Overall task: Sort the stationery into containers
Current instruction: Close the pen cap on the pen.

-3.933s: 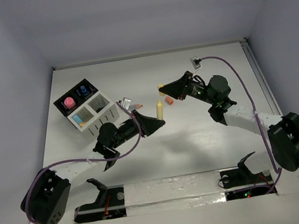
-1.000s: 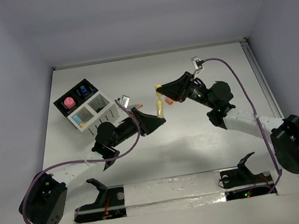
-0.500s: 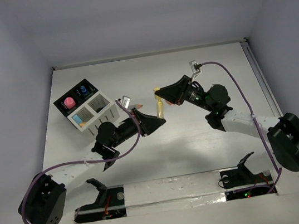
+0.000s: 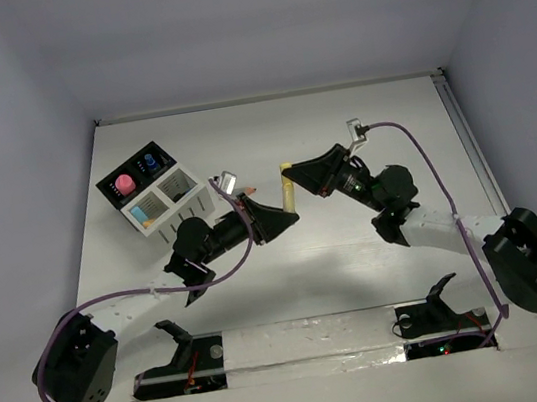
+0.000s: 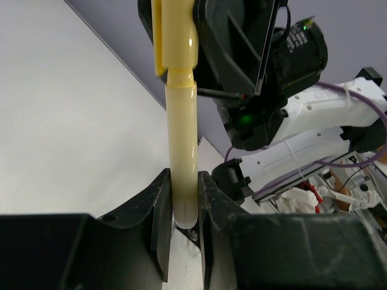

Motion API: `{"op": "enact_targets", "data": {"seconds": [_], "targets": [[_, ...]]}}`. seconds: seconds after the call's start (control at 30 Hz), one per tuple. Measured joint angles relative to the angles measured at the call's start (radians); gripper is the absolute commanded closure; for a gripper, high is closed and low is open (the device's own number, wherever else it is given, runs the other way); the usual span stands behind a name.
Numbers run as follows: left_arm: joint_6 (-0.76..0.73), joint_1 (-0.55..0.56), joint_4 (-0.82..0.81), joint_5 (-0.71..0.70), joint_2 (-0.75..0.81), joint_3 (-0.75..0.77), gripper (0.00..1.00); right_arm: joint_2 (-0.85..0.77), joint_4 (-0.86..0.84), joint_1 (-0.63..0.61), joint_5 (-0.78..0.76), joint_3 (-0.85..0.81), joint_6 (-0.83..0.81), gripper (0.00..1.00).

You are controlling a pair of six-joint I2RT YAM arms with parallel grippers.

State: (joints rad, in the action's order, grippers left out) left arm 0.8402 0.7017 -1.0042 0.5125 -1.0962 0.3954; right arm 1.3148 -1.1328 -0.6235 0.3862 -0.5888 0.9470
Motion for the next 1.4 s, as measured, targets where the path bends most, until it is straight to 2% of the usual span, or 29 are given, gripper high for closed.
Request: {"op": "enact_targets", "data": {"seconds": [0.6,1.0,1.4], "targets": [[-0.033,0.006,0.003,-0.004,0.034,0.027,1.0,-0.008,-0.095,-0.039,-0.049,0.022,0.053,0.99],[-0.089,0.013,0.116,-0.004,0.082,0.065,1.0,-0.003,-0.165,-0.06,-0.094,0.047,0.067,1.0],[-0.124,0.01,0.308,0.031,0.179,0.101,1.0,-0.073,-0.076,-0.093,-0.105,0.073,0.013,1.0]]}}
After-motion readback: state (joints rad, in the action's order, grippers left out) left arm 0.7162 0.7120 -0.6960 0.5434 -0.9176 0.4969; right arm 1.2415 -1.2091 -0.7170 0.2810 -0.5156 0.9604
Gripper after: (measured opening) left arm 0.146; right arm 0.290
